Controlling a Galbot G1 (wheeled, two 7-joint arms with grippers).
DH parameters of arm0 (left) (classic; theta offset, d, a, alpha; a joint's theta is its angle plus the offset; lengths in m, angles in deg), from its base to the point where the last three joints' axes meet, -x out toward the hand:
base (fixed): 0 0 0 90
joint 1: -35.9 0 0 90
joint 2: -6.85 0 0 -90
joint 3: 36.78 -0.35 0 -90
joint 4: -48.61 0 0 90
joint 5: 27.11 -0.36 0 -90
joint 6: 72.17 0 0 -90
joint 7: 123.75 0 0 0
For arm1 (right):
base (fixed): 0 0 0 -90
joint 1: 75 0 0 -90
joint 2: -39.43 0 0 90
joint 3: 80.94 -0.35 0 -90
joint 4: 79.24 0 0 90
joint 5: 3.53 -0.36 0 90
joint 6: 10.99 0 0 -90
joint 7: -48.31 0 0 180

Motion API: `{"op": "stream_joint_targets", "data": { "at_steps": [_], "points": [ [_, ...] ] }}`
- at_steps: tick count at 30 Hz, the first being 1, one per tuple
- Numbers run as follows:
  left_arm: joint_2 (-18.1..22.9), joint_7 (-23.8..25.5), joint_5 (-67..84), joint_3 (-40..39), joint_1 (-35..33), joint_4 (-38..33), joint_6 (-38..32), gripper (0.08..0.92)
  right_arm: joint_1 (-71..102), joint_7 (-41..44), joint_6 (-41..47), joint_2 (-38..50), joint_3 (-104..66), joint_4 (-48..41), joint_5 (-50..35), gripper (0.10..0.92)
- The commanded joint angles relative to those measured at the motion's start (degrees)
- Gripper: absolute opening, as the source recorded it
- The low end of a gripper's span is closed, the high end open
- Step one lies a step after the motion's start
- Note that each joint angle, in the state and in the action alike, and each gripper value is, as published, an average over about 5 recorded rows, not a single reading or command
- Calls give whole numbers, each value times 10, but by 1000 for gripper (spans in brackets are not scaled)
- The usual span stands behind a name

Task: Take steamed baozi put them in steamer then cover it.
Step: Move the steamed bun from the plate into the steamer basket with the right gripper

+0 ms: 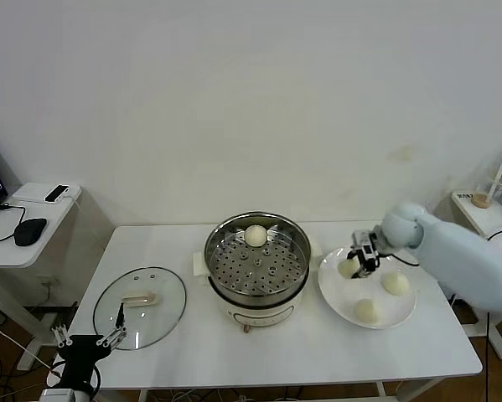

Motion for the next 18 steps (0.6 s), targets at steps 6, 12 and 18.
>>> {"op": "stream_joint_targets", "data": {
  "at_steps": [6, 12, 18],
  "points": [
    [-1, 0, 0, -7, 0, -8, 1, 823, -278, -11, 67, -12, 143, 114, -210, 552],
    [-3, 0, 0, -9, -1, -8, 0, 823, -284, -57, 117, -101, 177, 125, -271, 551],
    [-3, 0, 2, 1, 0, -7, -1, 823, -225, -95, 154, -193, 171, 84, -288, 559]
  ]
}}
